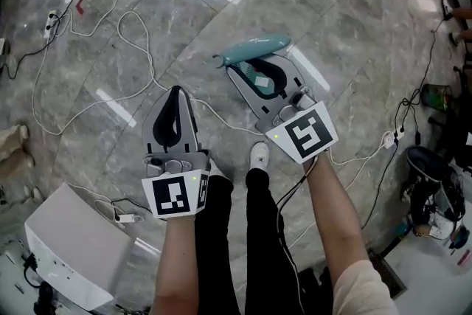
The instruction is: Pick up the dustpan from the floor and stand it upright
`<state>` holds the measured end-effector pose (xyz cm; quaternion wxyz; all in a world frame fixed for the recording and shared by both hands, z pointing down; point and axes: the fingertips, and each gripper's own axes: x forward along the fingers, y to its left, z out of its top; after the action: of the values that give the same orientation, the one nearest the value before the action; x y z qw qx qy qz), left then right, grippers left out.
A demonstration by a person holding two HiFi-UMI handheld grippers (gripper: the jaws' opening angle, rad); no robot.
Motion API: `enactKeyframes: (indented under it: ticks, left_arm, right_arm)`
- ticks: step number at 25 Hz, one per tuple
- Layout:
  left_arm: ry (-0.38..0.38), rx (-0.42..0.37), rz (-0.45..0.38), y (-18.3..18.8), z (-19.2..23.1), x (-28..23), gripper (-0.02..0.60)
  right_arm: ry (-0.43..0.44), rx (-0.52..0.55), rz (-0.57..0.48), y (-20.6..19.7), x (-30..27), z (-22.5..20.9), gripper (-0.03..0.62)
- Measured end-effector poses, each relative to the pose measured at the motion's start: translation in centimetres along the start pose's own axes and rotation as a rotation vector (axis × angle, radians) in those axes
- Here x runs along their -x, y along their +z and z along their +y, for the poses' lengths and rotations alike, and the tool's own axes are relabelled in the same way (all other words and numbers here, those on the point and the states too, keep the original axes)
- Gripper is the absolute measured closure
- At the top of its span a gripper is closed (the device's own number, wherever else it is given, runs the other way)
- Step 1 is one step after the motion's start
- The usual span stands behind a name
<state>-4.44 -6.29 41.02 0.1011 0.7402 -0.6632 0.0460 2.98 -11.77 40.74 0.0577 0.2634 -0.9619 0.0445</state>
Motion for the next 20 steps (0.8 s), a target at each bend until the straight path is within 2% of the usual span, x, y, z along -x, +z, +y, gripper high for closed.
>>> enactKeyframes:
  ticks: [2, 6, 10, 13, 17, 20]
  left_arm:
    - [-0.004, -0.006, 0.015, 0.1, -2.9, 0.1, 0.574]
    - [0.033, 0.009, 0.007, 0.0, -7.8, 0.4, 0.574]
    - [0.088, 0.068, 0.002, -1.5, -12.1, 1.1, 0.574]
    - [0.095, 0.089, 0.008, -2.1, -15.0, 1.0, 0.574]
    - [0.086, 0.069, 0.0, -1.6, -16.9, 0.6, 0.574]
    - [0.095, 0.053, -0.019, 0.0, -17.0, 1.3, 0.574]
  right_arm:
    - [-0.048, -0.035, -0.016, 0.2, 3.0, -1.9, 0.491]
    - [-0.059, -0.052, 0.053, -1.4, 7.8, -4.7, 0.491]
    - [-0.044, -0.084, -0.024, -0.5, 10.0, -5.2, 0.491]
    - [-0.025, -0.106, -0.034, -0.4, 11.1, -5.4, 0.49]
    - [-0.032, -0.099, -0.045, 0.3, 13.0, -5.2, 0.49]
    - [-0.07, -0.152, -0.038, 0.9, 15.7, -4.6, 0.491]
